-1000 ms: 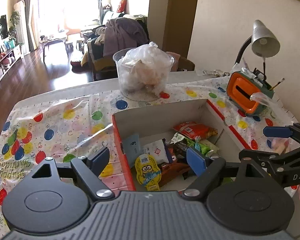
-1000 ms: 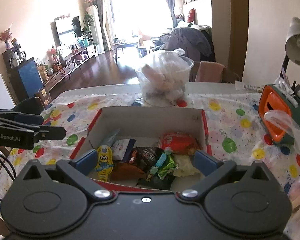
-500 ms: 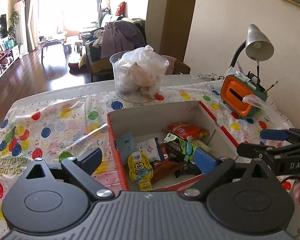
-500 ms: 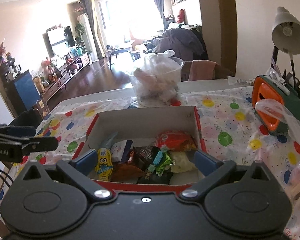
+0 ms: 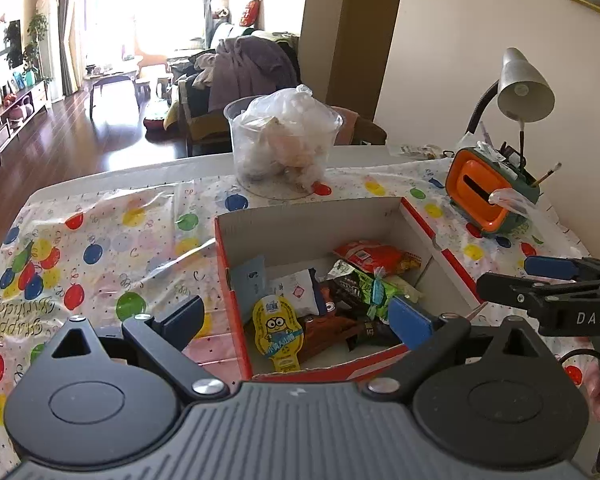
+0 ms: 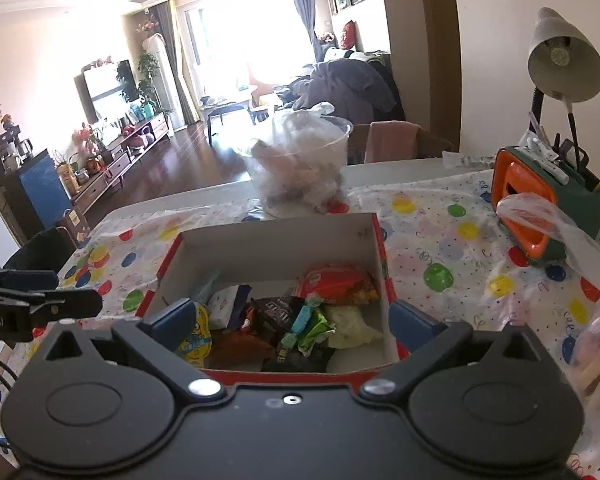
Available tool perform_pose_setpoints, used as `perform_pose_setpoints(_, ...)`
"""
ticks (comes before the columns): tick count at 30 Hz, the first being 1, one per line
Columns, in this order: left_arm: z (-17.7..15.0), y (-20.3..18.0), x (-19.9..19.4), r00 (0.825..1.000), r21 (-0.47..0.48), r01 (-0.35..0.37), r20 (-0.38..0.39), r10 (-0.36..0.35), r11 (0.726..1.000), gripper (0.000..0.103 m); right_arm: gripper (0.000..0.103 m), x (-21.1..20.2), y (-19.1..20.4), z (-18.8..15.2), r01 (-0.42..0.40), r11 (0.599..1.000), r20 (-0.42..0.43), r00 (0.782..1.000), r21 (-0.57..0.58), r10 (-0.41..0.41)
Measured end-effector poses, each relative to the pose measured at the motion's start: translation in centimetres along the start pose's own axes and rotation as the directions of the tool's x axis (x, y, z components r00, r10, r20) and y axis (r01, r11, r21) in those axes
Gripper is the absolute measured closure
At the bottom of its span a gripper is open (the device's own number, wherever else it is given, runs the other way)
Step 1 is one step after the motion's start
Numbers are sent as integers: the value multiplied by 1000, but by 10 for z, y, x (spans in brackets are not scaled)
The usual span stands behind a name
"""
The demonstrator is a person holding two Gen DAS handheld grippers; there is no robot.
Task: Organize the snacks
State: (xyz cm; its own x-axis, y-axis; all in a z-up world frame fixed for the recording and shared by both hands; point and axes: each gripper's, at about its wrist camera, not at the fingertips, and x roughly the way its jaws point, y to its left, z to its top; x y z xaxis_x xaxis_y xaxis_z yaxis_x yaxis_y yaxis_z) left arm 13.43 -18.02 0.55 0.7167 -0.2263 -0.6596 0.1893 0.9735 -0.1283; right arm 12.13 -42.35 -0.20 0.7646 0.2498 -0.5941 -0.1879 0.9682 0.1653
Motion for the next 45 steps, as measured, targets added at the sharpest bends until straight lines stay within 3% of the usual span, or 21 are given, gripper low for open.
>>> perform_pose_setpoints(29, -1, -6, 4, 1000, 3, -5, -10, 5, 1000, 4, 0, 2, 2, -1, -16, 1000, -3, 1000, -14, 16)
perform_pose_setpoints(45, 0, -9, -10, 997, 10, 3, 80, -3, 1000, 4, 0, -6, 1, 4, -25, 1000, 49, 998, -3, 25)
